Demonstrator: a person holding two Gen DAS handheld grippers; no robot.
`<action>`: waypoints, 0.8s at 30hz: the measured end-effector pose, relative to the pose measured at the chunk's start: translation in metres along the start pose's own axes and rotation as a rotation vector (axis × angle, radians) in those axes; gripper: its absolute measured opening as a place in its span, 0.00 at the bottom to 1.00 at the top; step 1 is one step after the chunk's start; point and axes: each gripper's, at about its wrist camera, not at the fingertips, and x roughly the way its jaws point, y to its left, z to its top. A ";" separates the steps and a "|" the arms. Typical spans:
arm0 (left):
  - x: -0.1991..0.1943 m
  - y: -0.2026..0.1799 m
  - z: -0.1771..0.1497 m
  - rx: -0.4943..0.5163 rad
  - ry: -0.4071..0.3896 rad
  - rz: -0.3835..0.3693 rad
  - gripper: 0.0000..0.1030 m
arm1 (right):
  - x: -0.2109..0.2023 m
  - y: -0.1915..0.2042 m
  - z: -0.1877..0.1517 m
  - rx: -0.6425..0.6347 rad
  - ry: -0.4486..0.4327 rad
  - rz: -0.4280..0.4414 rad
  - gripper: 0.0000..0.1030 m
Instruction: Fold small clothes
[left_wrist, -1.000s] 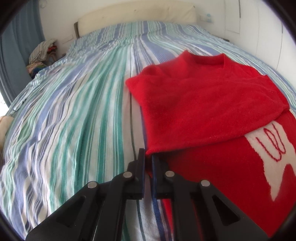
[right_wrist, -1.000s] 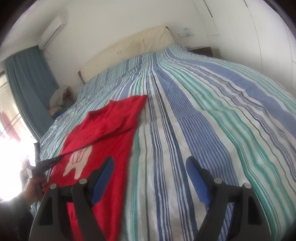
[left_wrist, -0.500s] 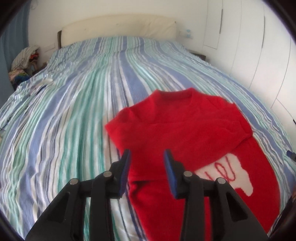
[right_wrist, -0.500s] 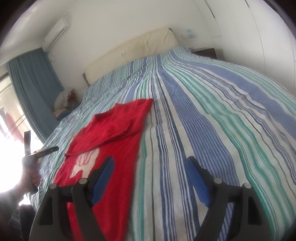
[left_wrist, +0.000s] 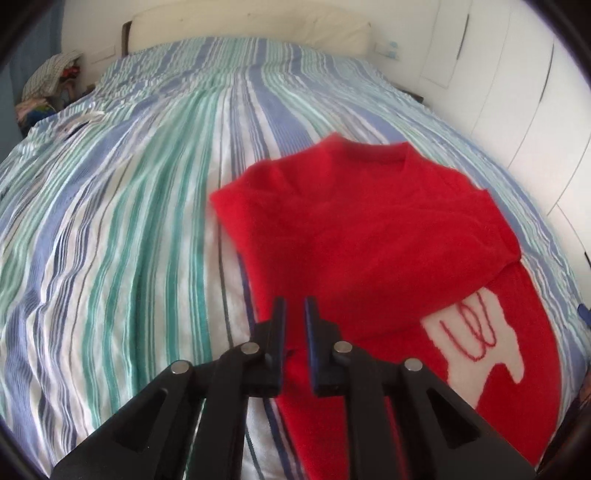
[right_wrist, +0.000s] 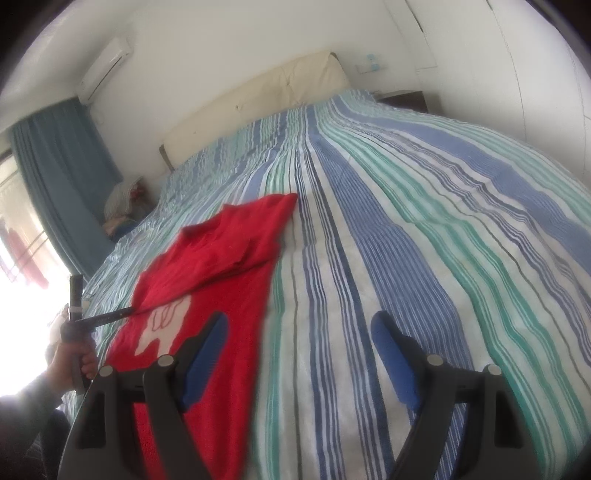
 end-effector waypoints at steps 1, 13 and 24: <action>-0.003 0.000 0.008 -0.012 -0.024 -0.033 0.33 | 0.000 0.002 0.000 -0.007 -0.002 0.000 0.76; 0.039 0.060 0.004 -0.257 0.005 0.109 0.40 | -0.006 0.004 0.000 -0.050 -0.028 -0.057 0.76; 0.020 0.051 -0.035 -0.139 0.049 0.218 0.57 | 0.003 0.016 -0.005 -0.091 -0.002 -0.040 0.76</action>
